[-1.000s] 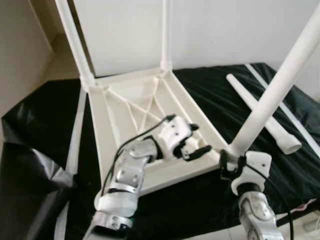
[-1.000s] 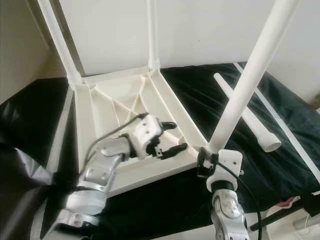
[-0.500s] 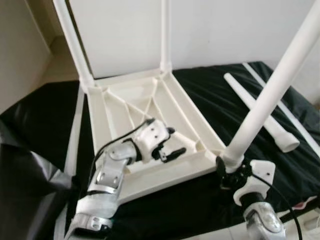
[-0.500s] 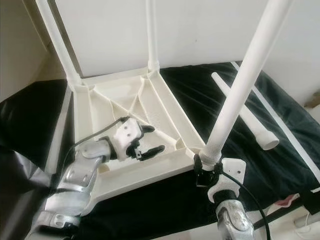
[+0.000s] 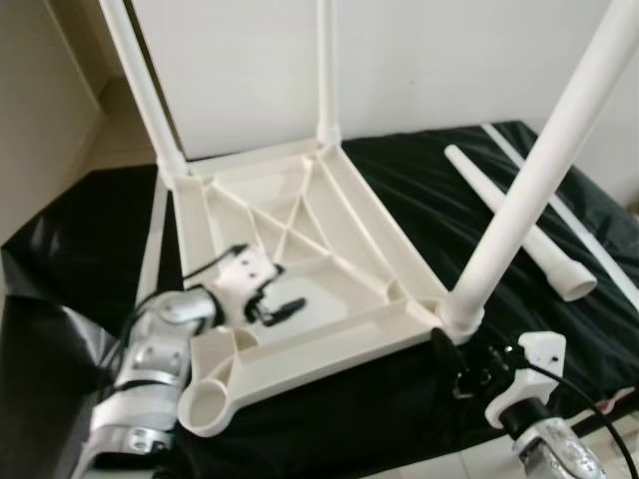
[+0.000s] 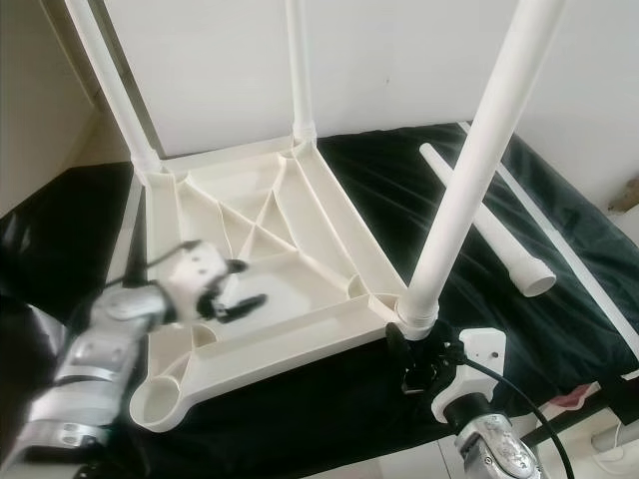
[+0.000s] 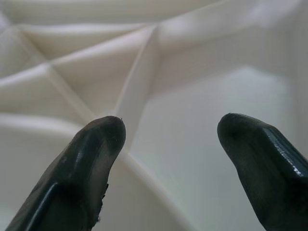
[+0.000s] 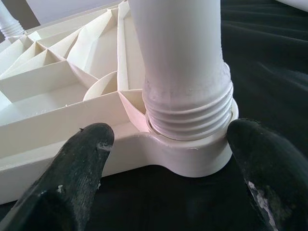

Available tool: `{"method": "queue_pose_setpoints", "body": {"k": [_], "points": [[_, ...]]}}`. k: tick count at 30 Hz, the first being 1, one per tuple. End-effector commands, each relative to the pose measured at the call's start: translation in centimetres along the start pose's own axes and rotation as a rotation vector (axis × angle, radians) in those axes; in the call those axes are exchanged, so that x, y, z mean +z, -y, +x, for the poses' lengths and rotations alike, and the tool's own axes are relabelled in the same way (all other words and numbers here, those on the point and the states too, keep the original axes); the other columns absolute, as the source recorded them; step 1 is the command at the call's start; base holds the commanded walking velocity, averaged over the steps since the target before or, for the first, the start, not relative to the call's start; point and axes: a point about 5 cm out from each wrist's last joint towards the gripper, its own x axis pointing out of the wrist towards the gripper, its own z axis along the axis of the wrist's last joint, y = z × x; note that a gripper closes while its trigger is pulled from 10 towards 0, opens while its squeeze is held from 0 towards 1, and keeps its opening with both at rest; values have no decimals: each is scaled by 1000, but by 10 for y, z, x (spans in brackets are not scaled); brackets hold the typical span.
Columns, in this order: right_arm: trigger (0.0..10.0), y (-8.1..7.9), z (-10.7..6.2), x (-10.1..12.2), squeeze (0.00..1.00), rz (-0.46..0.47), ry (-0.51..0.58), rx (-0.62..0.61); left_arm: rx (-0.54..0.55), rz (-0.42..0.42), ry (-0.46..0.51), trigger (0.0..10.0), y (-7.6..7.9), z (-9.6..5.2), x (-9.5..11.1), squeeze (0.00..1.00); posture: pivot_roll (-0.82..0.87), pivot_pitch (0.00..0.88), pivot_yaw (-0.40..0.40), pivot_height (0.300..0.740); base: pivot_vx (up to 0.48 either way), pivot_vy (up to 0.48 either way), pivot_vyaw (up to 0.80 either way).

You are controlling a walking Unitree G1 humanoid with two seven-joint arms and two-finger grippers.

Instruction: Building children table

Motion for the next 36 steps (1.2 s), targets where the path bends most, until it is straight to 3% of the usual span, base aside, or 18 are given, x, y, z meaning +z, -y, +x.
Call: {"method": "queue_pose_setpoints", "body": {"k": [1, 3, 10, 20, 23, 24, 28, 29, 31, 36], "points": [[10000, -3, 0, -1, 0, 15, -11, 29, 68, -11, 2, 10000, -3, 1, -2, 0, -100, 0, 30, 740, 0, 0, 0], [10000, -4, 0, -2, 0, 19, -21, 55, 124, -9, -42, 10000, -15, -10, -9, 0, -93, 0, 22, 740, 0, 0, 0], [10000, 1, 2, -3, 0, 9, -42, 60, 88, 38, -83, 10000, -12, -17, -16, 0, -86, 1, 12, 740, 0, 0, 0], [10000, 11, 4, -11, 0, -25, -118, 51, -258, 53, -80, 10000, 31, -28, -13, 0, -73, 15, 3, 740, 0, 0, 0], [10000, 11, 5, -12, 0, -30, -127, 53, -307, 59, -69, 10000, 38, -29, -10, 0, -71, 16, 4, 740, 0, 0, 0], [10000, 11, 7, -15, 0, -32, -153, 58, -380, 57, -65, 10000, 48, -31, -7, 0, -67, 19, 4, 740, 0, 0, 0], [10000, 11, 8, -16, 0, -33, -152, 62, -404, 53, -63, 10000, 52, -31, -6, 0, -64, 22, 4, 740, 0, 0, 0], [10000, 12, 14, -17, 0, -37, -147, 72, -464, 55, -66, 10000, 64, -31, -6, 0, -65, 25, 9, 740, 0, 0, 0], [10000, 12, 14, -17, 0, -37, -147, 72, -464, 55, -66, 10000, 64, -31, -6, 0, -65, 25, 9, 740, 0, 0, 0], [10000, 15, 30, -14, 0, -59, -134, 89, -535, 30, -54, 10000, 81, -28, -1, 0, -62, 27, 10, 740, 0, 0, 0]]}}
